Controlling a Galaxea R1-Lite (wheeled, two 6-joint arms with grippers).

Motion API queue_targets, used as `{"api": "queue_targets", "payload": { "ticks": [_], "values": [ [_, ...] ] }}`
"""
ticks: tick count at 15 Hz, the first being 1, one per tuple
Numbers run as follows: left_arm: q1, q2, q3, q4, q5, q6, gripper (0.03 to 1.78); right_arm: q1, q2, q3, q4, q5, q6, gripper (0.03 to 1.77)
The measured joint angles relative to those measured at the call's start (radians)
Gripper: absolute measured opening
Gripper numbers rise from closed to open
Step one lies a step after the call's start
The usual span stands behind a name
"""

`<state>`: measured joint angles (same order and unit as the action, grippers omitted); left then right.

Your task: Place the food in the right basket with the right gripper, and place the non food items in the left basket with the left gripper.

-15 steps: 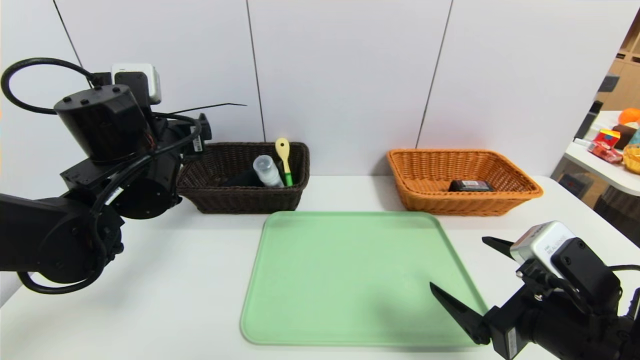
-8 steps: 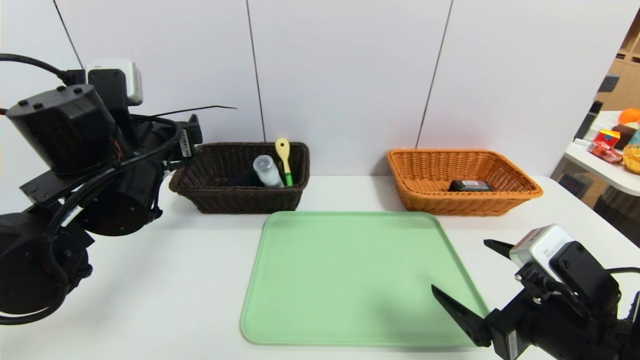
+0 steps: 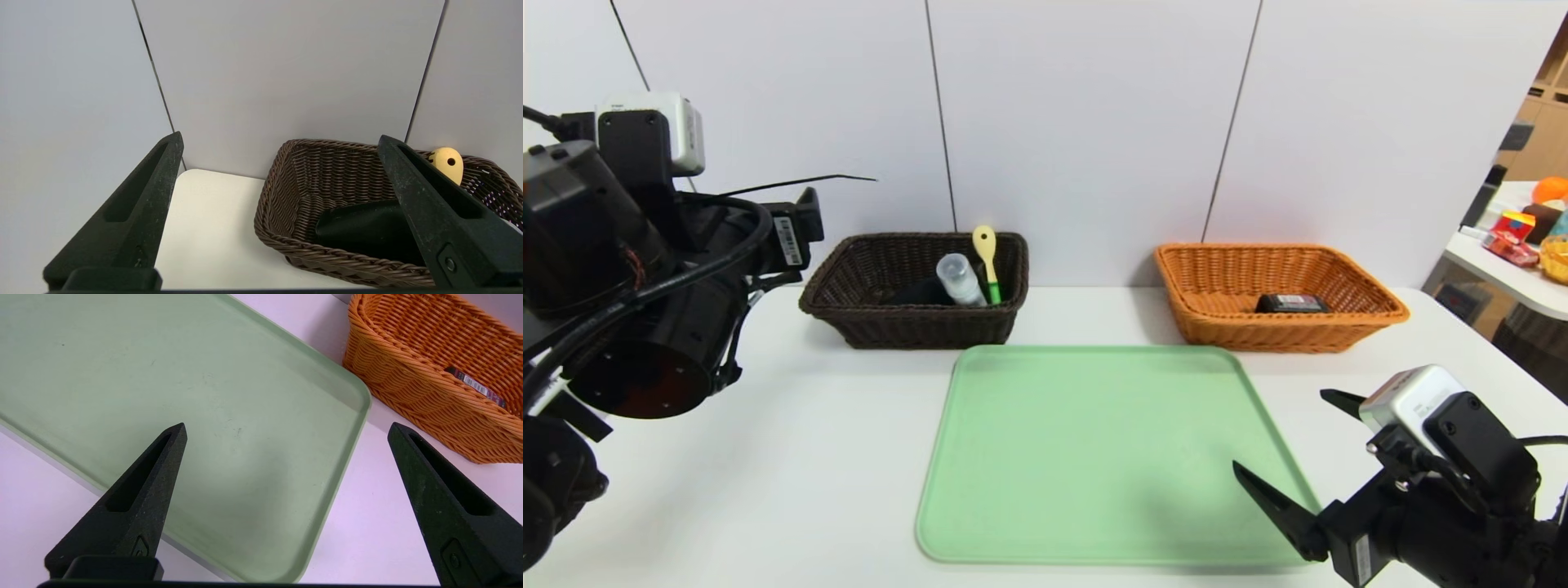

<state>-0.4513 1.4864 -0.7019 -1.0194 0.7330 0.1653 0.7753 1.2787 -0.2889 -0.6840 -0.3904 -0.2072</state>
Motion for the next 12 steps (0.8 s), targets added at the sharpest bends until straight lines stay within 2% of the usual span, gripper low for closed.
{"api": "queue_targets", "payload": {
  "ticks": [12],
  "values": [
    [-0.015,-0.128,0.136,0.005,0.054,0.005,1.69,-0.027,-0.053,0.032,0.006,-0.050,-0.005,1.70]
  ]
}}
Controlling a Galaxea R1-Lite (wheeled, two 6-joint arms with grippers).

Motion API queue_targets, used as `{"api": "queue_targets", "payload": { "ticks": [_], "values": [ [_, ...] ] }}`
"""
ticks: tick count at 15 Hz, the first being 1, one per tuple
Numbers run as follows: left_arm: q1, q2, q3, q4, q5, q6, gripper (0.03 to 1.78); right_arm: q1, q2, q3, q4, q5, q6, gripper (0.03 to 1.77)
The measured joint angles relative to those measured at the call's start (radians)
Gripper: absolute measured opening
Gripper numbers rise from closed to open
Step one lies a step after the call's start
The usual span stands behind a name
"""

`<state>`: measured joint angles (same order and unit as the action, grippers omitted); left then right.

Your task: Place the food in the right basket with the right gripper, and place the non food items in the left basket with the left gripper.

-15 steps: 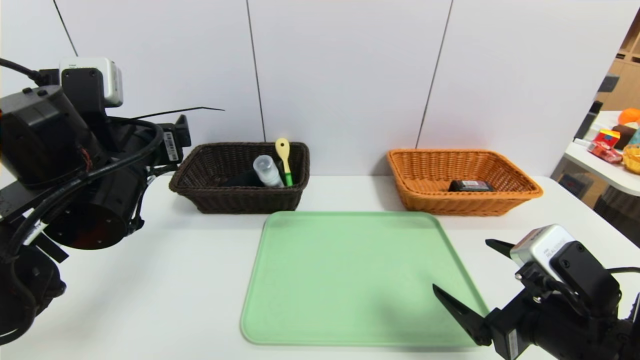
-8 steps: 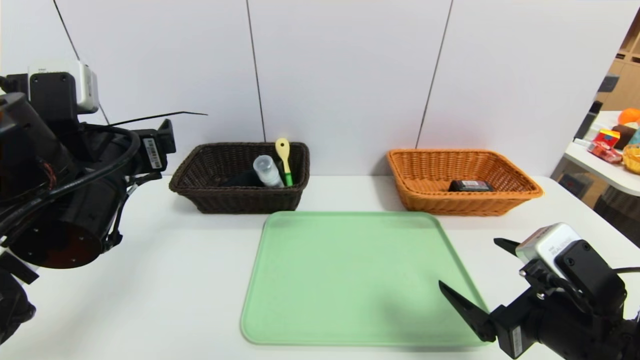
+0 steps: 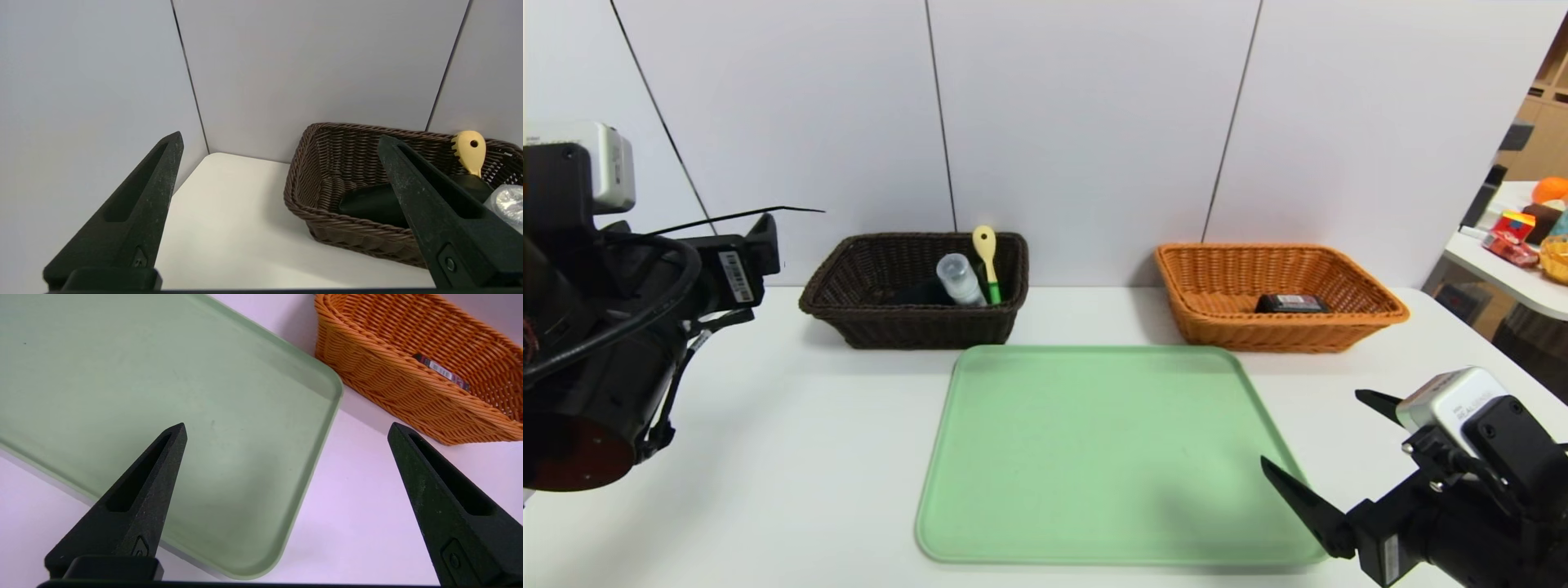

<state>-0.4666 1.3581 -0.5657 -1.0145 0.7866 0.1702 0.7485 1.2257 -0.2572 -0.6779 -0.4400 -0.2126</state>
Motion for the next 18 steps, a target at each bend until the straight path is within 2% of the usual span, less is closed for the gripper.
{"api": "queue_targets", "payload": {
  "ticks": [7,18],
  "values": [
    [0.060,-0.085,0.071,0.021,-0.004,-0.001,1.69,-0.073,-0.037,0.019,-0.002,0.000,-0.013,1.70],
    [0.160,-0.177,0.190,0.024,-0.014,-0.010,1.69,-0.265,-0.079,0.040,-0.009,0.000,-0.019,1.70]
  ]
}}
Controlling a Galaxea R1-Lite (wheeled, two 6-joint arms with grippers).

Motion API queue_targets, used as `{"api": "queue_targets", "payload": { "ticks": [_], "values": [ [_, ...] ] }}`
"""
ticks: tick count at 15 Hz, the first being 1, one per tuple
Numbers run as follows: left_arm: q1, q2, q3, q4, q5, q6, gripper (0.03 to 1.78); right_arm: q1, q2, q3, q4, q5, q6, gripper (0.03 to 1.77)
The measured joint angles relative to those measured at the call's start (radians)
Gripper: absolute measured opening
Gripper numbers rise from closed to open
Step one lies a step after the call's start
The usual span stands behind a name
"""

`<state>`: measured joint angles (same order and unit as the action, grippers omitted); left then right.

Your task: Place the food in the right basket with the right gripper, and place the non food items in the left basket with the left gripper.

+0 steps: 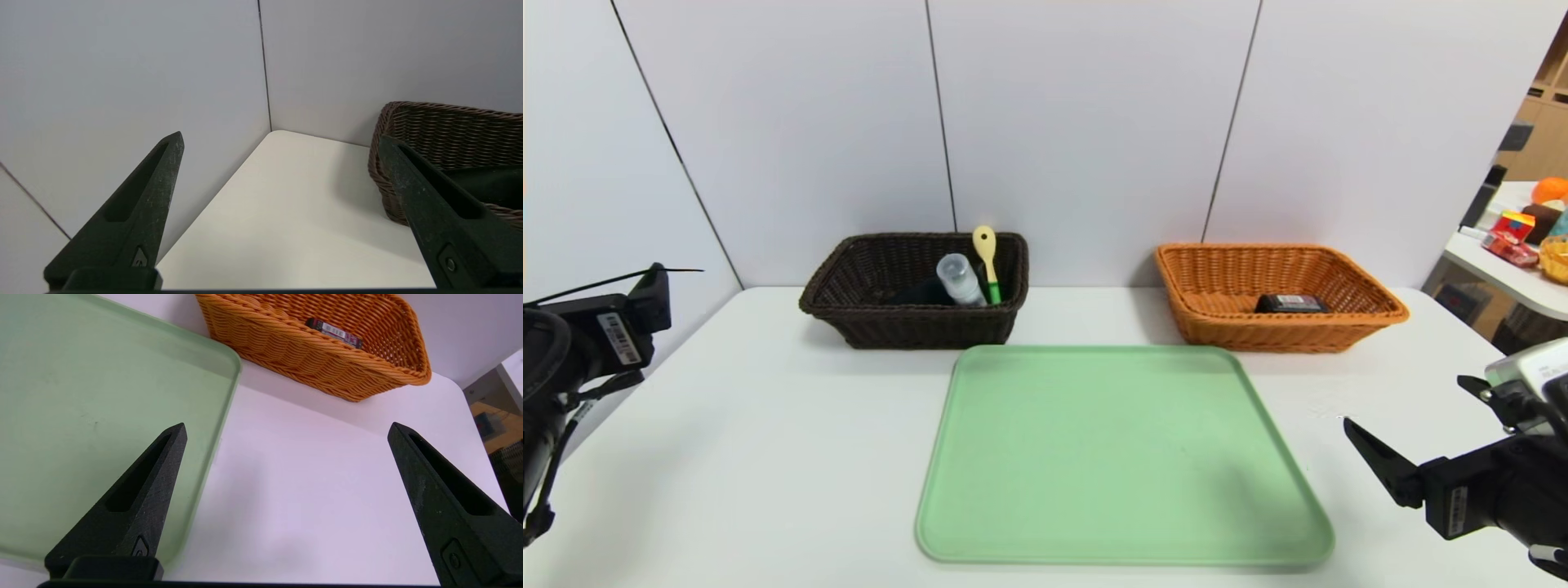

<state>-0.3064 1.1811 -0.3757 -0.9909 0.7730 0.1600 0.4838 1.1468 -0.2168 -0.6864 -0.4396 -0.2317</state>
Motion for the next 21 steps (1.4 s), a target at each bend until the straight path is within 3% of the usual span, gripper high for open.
{"api": "queue_targets", "payload": {
  "ticks": [9,21],
  "values": [
    [0.146,-0.100,0.091,0.003,-0.036,0.008,1.69,-0.152,-0.077,0.040,0.003,0.003,-0.013,1.70],
    [0.190,-0.296,0.255,0.051,-0.049,0.011,1.69,-0.327,-0.291,0.160,0.011,0.008,-0.068,1.70]
  ]
}}
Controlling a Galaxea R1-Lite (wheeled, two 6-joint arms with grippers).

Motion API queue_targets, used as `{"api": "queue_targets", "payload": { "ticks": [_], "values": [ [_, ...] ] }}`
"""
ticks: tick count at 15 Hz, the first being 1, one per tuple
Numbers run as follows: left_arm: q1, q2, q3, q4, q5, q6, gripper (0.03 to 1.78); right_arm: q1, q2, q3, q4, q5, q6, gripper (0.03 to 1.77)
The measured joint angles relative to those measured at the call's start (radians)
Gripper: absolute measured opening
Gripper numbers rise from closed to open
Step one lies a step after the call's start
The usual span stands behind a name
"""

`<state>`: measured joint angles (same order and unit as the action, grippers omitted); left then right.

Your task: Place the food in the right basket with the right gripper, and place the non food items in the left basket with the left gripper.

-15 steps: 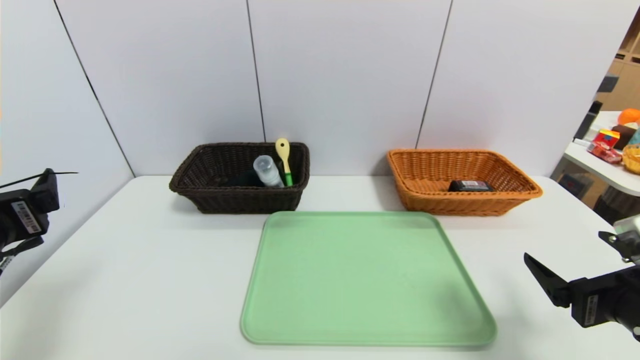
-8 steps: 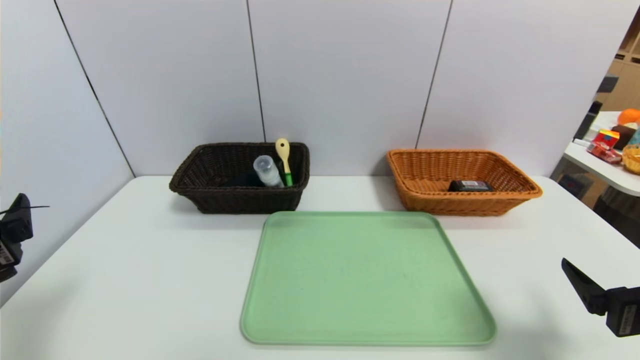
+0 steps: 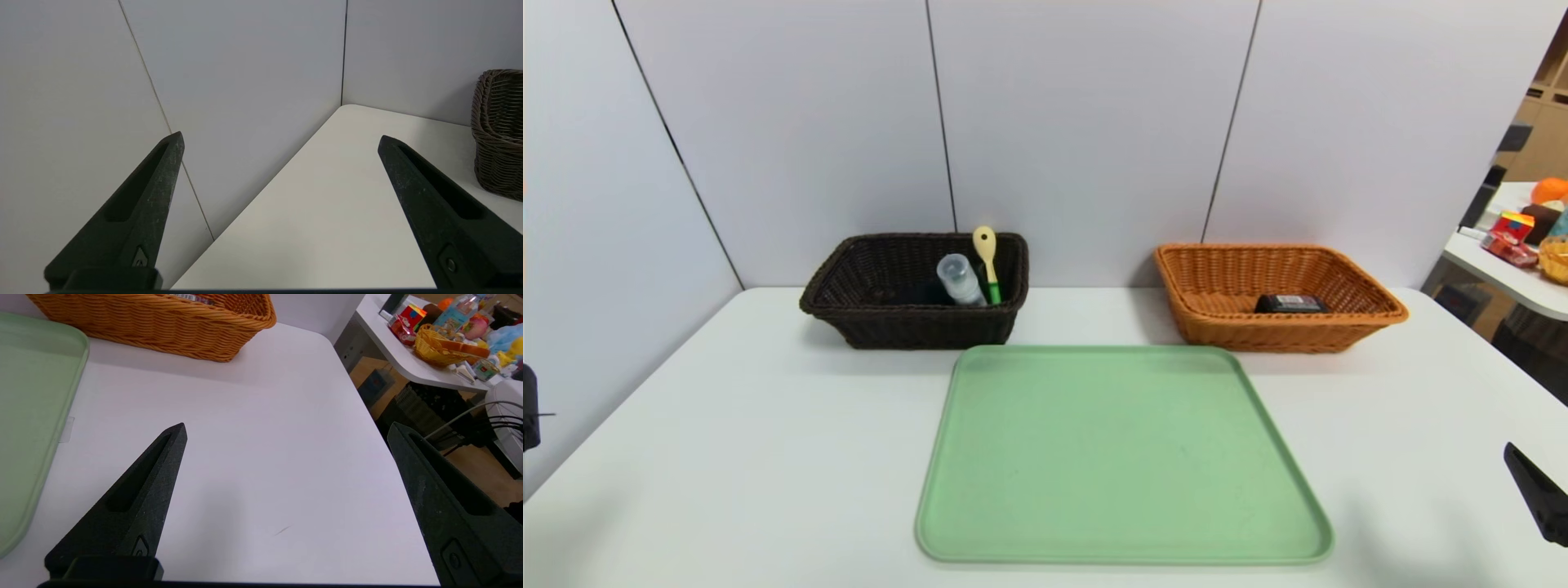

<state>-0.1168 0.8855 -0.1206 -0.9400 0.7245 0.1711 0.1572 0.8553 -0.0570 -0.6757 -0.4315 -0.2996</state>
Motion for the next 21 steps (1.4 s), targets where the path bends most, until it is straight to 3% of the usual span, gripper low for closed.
{"api": "queue_targets", "payload": {
  "ticks": [6,9,11,15,21],
  "values": [
    [-0.026,-0.073,0.003,0.012,-0.209,0.157,1.69,-0.019,-0.082,0.020,-0.003,0.041,-0.061,1.70],
    [-0.035,-0.108,-0.042,0.110,-0.291,0.197,1.69,-0.018,-0.130,0.003,0.038,0.137,-0.127,1.70],
    [-0.040,-0.126,-0.091,0.210,-0.325,0.179,1.69,-0.017,-0.155,-0.029,0.099,0.166,-0.126,1.70],
    [-0.026,-0.141,-0.112,0.270,-0.319,0.143,1.69,-0.029,-0.186,-0.059,0.134,0.165,-0.121,1.70],
    [0.091,-0.179,-0.095,0.269,-0.320,0.139,1.69,-0.086,-0.223,-0.039,0.133,0.164,-0.123,1.70]
  ]
}}
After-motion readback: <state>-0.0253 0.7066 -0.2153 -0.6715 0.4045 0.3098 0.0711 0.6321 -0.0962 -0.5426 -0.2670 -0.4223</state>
